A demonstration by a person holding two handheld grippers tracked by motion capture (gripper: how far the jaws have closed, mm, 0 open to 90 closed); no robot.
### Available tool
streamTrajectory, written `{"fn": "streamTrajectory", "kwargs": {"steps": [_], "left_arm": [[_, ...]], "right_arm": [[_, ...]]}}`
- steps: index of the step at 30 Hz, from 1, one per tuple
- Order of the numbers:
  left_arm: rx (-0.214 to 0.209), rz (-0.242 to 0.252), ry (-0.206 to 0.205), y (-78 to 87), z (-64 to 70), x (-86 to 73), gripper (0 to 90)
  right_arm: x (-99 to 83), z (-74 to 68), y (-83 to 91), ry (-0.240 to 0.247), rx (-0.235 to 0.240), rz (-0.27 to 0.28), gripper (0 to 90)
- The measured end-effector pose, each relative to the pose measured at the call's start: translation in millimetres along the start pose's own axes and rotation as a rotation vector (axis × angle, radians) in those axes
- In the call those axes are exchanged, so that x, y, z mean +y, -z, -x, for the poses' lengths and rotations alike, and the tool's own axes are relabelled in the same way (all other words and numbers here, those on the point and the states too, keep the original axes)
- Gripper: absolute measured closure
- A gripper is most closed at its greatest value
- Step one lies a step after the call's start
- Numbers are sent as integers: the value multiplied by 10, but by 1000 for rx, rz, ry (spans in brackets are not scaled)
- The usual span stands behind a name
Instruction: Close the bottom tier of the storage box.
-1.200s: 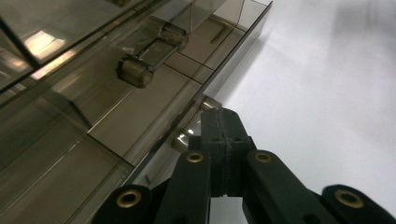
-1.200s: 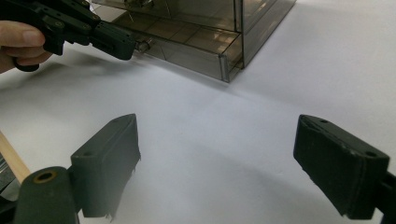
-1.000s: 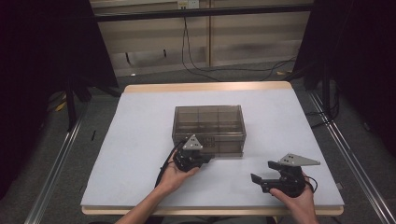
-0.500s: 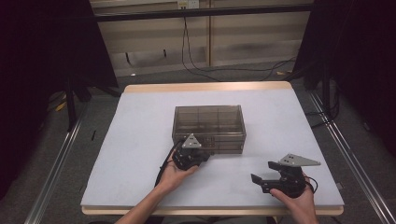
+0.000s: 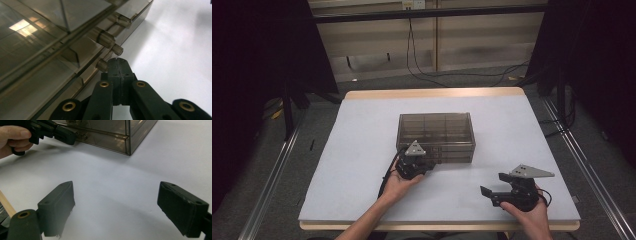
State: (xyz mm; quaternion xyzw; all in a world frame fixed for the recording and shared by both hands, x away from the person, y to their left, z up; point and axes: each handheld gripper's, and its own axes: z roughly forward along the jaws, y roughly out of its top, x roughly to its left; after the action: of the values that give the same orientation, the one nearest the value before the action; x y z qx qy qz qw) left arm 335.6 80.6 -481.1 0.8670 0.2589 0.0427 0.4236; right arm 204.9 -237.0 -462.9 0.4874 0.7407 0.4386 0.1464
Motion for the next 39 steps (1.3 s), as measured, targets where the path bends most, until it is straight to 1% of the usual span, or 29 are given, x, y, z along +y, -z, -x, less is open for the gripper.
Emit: {"fn": "streamTrajectory", "kwargs": {"steps": [4, 5, 6, 8, 12, 14, 15, 16, 17, 18, 20, 21, 22, 23, 24, 25, 26, 27, 28, 29, 30, 31, 32, 33, 35, 36, 38, 39], "left_arm": [[6, -12, -13, -19, 22, -4, 896], [8, -2, -15, -33, 26, -9, 900], [12, -13, -18, -24, 27, -2, 900], [13, 13, 2, -9, 21, 5, 900], [8, 20, 19, 24, -5, 21, 900], [9, -3, 1, 20, 1, 24, 898], [3, -5, -7, 19, 7, 21, 888], [-2, -7, -11, 22, 12, 21, 858], [4, -16, -22, 36, 19, 27, 836], [-2, -10, -28, 57, 30, 35, 827], [-15, 2, -30, 96, 46, 48, 769], [-21, -6, -41, 130, 57, 57, 743], [-29, -1, -44, 155, 75, 60, 709], [-29, -1, -44, 155, 75, 60, 668], [-23, -6, -61, 190, 94, 65, 668], [-37, 1, -62, 257, 129, 68, 591], [-37, 1, -62, 257, 129, 68, 527], [-24, -5, -72, 293, 147, 71, 451], [-10, -2, -72, 364, 185, 65, 412], [-10, -2, -72, 364, 185, 65, 375], [-4, 17, -81, 428, 205, 58, 323], [5, 11, -73, 464, 215, 53, 279], [4, 17, -72, 492, 215, 44, 241], [3, 17, -61, 524, 220, 34, 225], [-9, 21, -53, 581, 208, 7, 207], [-13, 21, -55, 608, 212, -11, 179], [-7, 29, -51, 638, 223, -36, 159], [1, 30, -61, 695, 224, -73, 139]], "right_arm": [[-2, 4, 4, -2, 2, 2, 142], [-2, 6, 5, -2, 1, 2, 142], [-2, 6, 7, -5, -1, 2, 142], [-1, 6, 7, -4, 0, 2, 142], [-2, 6, 8, -5, -2, 2, 143], [-2, 7, 7, -5, -1, 0, 142], [-2, 7, 6, -4, -1, 0, 143], [-1, 8, 5, -2, 0, 2, 142], [-1, 6, 6, -3, 0, 2, 142], [-1, 5, 7, -5, 0, 1, 142], [-1, 13, 6, -3, -2, 4, 142], [-1, 15, 7, -5, -2, 4, 142], [-1, 17, 7, -4, -3, 5, 142], [-1, 17, 7, -4, -3, 5, 142], [0, 14, 10, -7, -3, 4, 142], [-1, 12, 15, -5, -2, 3, 142], [-1, 12, 15, -5, -2, 3, 142], [-2, 12, 21, -5, -3, 2, 142], [-2, 14, 22, -7, -4, 3, 142], [-3, 18, 22, -5, -5, 5, 142], [-3, 19, 22, -5, -6, 5, 142], [-2, 18, 21, -6, -6, 4, 142], [-2, 17, 21, -6, -6, 3, 142], [-1, 15, 19, -6, -5, 3, 142], [1, 15, 16, -6, -4, 5, 141], [0, 15, 15, -6, -5, 5, 138], [0, 16, 13, -5, -5, 5, 131], [0, 14, 14, -7, -6, 6, 125]]}}
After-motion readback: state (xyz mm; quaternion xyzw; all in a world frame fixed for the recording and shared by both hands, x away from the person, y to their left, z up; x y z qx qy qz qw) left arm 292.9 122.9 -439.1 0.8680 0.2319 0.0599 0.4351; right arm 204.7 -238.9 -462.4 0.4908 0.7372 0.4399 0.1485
